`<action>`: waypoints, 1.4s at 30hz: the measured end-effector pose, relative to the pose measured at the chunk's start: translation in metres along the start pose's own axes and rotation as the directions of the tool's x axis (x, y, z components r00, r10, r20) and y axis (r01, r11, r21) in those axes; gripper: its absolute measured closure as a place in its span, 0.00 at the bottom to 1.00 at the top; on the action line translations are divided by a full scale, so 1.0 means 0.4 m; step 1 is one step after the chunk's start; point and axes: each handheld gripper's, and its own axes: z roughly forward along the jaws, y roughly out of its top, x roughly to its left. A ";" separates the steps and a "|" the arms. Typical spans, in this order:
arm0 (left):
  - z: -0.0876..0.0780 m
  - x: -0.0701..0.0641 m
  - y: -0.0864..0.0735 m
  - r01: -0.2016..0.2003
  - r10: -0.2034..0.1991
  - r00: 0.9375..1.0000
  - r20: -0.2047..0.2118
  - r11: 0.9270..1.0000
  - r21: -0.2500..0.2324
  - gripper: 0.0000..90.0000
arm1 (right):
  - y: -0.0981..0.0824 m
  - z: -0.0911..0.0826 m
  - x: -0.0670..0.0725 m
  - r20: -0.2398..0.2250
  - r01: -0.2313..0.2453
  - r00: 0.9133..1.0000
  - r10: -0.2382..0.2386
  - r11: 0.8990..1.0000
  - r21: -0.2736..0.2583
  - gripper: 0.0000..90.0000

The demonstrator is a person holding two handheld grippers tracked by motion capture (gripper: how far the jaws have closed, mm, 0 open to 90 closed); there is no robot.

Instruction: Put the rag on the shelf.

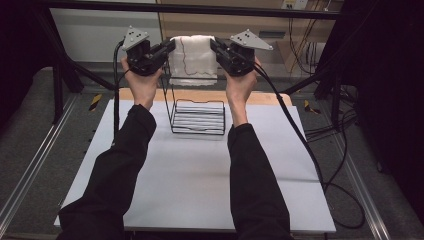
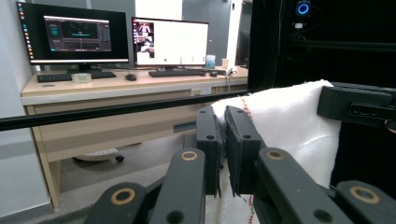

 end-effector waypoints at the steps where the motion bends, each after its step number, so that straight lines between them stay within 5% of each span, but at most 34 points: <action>1: -0.001 -0.002 -0.003 0.001 -0.001 1.000 0.003 1.000 0.004 0.93 | -0.003 -0.002 0.001 0.000 -0.002 1.000 0.002 1.000 0.002 0.91; 42: -0.083 -0.030 -0.095 -0.020 0.015 0.997 0.077 0.998 0.066 0.93 | -0.079 -0.100 0.047 -0.075 0.014 0.997 -0.009 0.998 0.066 0.90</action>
